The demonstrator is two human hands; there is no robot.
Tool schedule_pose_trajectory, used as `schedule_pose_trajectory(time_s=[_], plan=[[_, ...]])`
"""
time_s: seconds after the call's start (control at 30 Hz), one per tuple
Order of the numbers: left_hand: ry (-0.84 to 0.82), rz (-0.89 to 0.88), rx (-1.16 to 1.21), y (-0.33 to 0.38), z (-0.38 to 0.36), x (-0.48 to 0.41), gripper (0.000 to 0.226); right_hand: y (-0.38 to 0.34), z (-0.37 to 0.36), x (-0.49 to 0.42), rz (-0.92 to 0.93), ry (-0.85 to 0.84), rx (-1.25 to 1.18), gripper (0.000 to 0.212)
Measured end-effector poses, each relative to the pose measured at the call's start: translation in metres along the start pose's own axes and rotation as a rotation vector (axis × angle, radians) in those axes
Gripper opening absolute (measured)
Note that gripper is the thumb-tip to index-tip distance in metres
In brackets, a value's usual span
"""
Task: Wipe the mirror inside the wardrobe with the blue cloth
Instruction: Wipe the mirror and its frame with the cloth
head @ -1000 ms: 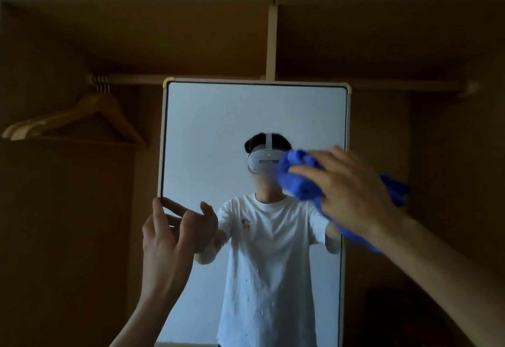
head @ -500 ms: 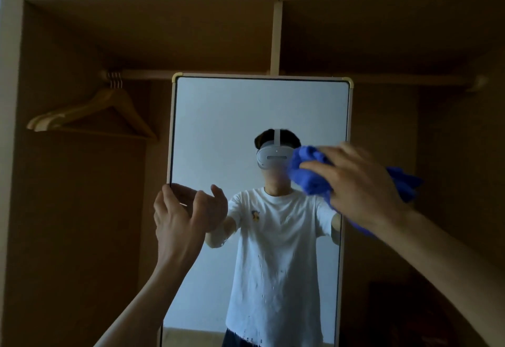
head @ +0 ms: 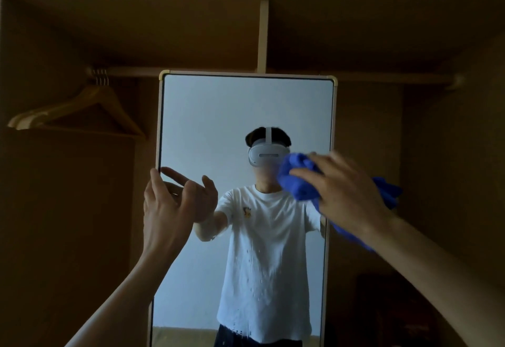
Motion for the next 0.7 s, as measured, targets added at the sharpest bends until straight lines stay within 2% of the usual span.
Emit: schedule_pose_trajectory(time_s=[0.1, 0.17, 0.37, 0.4, 0.5, 0.57, 0.63, 0.7], plan=[[0.002, -0.014, -0.009, -0.003, 0.001, -0.001, 0.081, 0.019, 0.012, -0.030, -0.126, 0.058, -0.036, 0.050], [0.000, -0.012, -0.009, -0.007, 0.001, 0.000, 0.080, 0.015, 0.010, -0.031, -0.186, 0.021, -0.033, 0.046], [0.000, -0.039, 0.003, -0.019, 0.002, -0.002, 0.077, -0.029, -0.009, 0.009, -0.290, 0.003, 0.015, 0.049], [-0.008, -0.035, 0.017, -0.021, 0.003, -0.003, 0.077, -0.029, -0.009, 0.005, -0.280, 0.052, 0.052, 0.048], [-0.036, -0.016, 0.043, -0.030, 0.004, -0.008, 0.076, -0.021, 0.000, -0.003, -0.338, 0.365, 0.008, 0.042], [-0.040, -0.027, 0.036, -0.036, 0.005, -0.011, 0.074, -0.016, 0.005, -0.009, -0.379, 0.470, -0.004, 0.036], [-0.042, -0.039, 0.040, -0.041, 0.007, -0.013, 0.066, -0.014, 0.003, -0.014, -0.421, 0.489, 0.006, 0.037], [-0.050, -0.046, 0.068, -0.044, 0.009, -0.014, 0.053, -0.016, -0.005, -0.018, -0.498, 0.439, 0.006, 0.044]])
Point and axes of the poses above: each hand's wrist, its own x-axis away from the middle knuckle, its own z-axis out of the back of the hand, y = z × x, the point moved 2 cm from there along -x, towards the middle knuckle, and after that the axes turned 8 degrees about -x, right-handed, at the moved point
